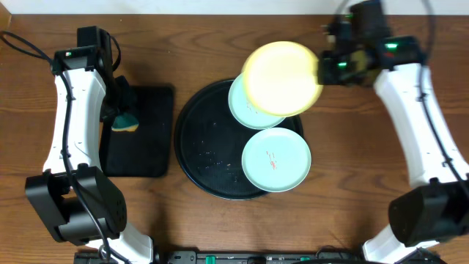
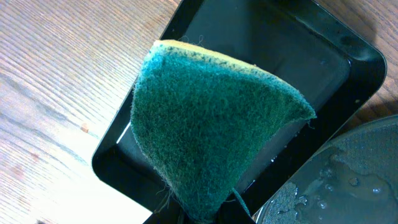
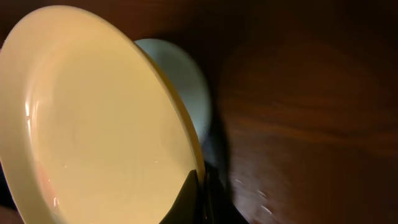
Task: Clean dirty plates on tray and stack at the side
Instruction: 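Lift the yellow plate with the right gripper and carry it right, then lower the yellow plate onto the table and open the right gripper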
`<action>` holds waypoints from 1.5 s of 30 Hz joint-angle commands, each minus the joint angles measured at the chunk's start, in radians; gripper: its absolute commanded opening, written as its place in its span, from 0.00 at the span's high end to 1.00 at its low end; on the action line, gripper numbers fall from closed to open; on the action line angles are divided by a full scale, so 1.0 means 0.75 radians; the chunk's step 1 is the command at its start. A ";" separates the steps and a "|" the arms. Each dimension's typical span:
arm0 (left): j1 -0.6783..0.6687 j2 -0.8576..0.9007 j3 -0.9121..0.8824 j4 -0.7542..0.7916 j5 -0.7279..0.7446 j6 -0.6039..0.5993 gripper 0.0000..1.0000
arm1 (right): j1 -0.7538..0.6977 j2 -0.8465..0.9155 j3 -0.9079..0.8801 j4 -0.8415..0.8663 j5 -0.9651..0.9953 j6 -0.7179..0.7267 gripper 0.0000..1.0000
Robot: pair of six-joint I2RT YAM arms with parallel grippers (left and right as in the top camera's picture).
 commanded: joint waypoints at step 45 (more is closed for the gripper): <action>0.006 -0.005 0.016 0.003 -0.011 0.023 0.92 | -0.342 -0.013 -0.362 0.020 -0.048 -0.151 0.72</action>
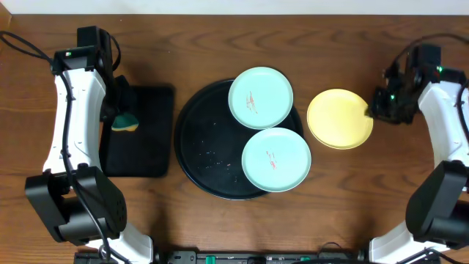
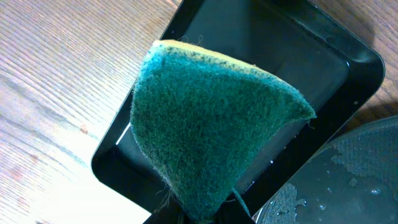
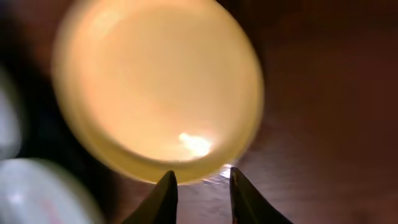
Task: Clean dirty plates on tray and stack at the side
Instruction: 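Lower the yellow plate onto the table and open the right gripper, then move the right gripper to a light-blue plate rim and grasp it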
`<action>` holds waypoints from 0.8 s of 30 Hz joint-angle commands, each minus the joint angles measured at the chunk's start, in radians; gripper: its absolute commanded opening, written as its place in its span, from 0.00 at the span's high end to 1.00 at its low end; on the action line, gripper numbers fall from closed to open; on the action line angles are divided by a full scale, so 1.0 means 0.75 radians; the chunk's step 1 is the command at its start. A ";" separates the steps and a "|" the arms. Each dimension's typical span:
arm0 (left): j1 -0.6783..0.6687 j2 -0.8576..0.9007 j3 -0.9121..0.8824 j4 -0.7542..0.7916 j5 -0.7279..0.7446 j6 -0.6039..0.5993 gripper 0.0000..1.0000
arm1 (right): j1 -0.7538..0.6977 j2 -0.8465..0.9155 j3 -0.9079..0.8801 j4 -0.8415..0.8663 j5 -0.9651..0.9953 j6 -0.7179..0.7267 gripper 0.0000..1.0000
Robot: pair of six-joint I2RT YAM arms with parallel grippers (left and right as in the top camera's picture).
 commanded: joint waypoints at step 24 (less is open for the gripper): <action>0.006 -0.005 0.016 -0.004 -0.011 0.023 0.92 | 0.621 0.210 -0.003 -0.229 0.096 0.055 0.67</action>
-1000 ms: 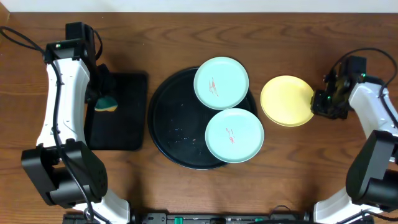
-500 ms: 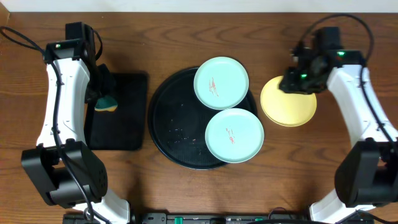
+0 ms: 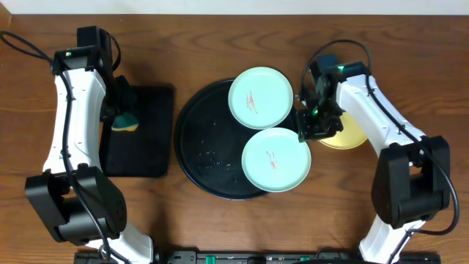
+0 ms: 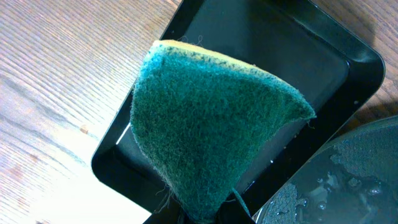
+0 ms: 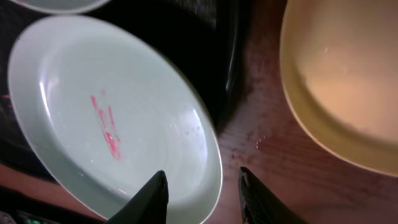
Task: Clean dirty plates on tray and stack at the side
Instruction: 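Move the right gripper to a light-blue plate rim and grasp it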
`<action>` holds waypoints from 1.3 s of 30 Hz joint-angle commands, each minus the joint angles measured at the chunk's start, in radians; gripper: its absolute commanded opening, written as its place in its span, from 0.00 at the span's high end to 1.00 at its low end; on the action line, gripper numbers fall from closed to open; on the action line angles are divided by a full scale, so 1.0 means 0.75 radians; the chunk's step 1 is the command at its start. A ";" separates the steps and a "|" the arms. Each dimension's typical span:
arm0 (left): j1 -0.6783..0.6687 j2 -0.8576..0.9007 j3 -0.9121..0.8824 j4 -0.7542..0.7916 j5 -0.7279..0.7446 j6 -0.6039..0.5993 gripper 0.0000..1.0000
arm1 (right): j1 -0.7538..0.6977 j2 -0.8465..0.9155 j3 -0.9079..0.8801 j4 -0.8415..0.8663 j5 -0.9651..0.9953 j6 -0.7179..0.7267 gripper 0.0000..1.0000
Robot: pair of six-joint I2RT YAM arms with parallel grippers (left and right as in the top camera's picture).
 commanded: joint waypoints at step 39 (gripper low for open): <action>-0.036 -0.005 0.015 -0.005 0.101 0.028 0.92 | 0.474 0.078 -0.144 0.656 0.022 0.578 0.99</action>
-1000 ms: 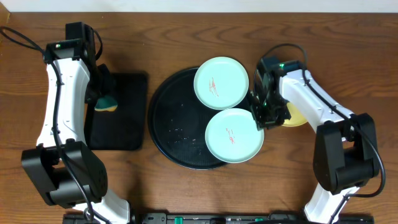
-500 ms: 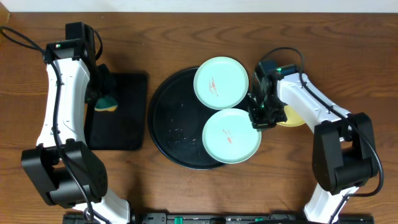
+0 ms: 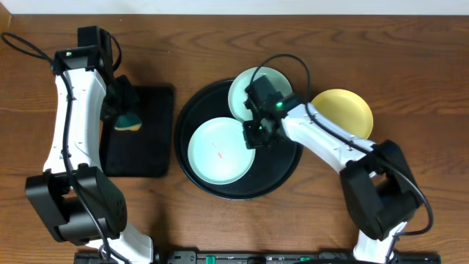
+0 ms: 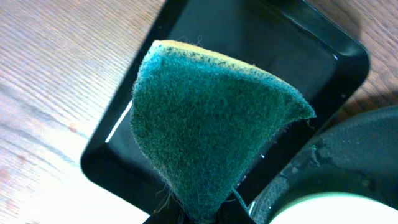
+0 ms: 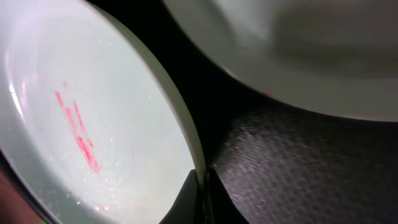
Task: Clean dirty plates on tray and stack at the side
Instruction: 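Move the right gripper to a light-blue plate rim and grasp it, then bring the sponge in the left gripper onto the light-blue plate, then scrub the light-blue plate with the sponge in the left gripper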
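A pale green plate with red smears (image 3: 218,150) (image 5: 93,118) lies on the left part of the round black tray (image 3: 282,167). My right gripper (image 3: 251,137) (image 5: 203,180) is shut on its right rim. A second pale green plate (image 3: 247,86) (image 5: 298,56) sits at the tray's back, partly under the right arm. A yellow plate (image 3: 344,110) rests on the table right of the tray. My left gripper (image 3: 124,110) (image 4: 202,218) is shut on a green sponge (image 3: 130,119) (image 4: 211,124) above the black rectangular tray (image 3: 139,139) (image 4: 298,56).
The wooden table (image 3: 410,73) stretches around both trays. The left arm's link (image 3: 73,110) runs along the table's left side. The right arm reaches across from the front right over the round tray's right half.
The right gripper, open beside the smeared plate at the tray's right front, is now shut on its rim, and the plate lies on the tray's left part. The left wrist has shifted slightly.
The right gripper first held the yellow plate above the round tray. Then the yellow plate lay on the table to the right, let go. The gripper stood open at the front green plate, and now grips it at the tray's left. The left gripper kept the sponge throughout.
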`<action>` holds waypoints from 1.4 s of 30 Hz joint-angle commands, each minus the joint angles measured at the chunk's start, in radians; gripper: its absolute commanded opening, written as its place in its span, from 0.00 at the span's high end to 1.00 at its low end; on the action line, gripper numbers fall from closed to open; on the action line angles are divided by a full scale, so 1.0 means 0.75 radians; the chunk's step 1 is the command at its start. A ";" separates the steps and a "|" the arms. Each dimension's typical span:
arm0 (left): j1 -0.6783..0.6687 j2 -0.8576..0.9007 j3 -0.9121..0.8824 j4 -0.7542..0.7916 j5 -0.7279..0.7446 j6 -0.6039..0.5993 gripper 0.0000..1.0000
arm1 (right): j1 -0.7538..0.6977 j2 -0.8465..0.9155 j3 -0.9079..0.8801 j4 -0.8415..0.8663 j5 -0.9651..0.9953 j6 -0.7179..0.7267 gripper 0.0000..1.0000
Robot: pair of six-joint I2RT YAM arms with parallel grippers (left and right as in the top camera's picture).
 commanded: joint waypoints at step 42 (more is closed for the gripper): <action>-0.713 -0.004 -0.758 0.727 0.336 -0.453 0.93 | -0.015 0.165 0.021 0.012 -0.013 0.149 0.99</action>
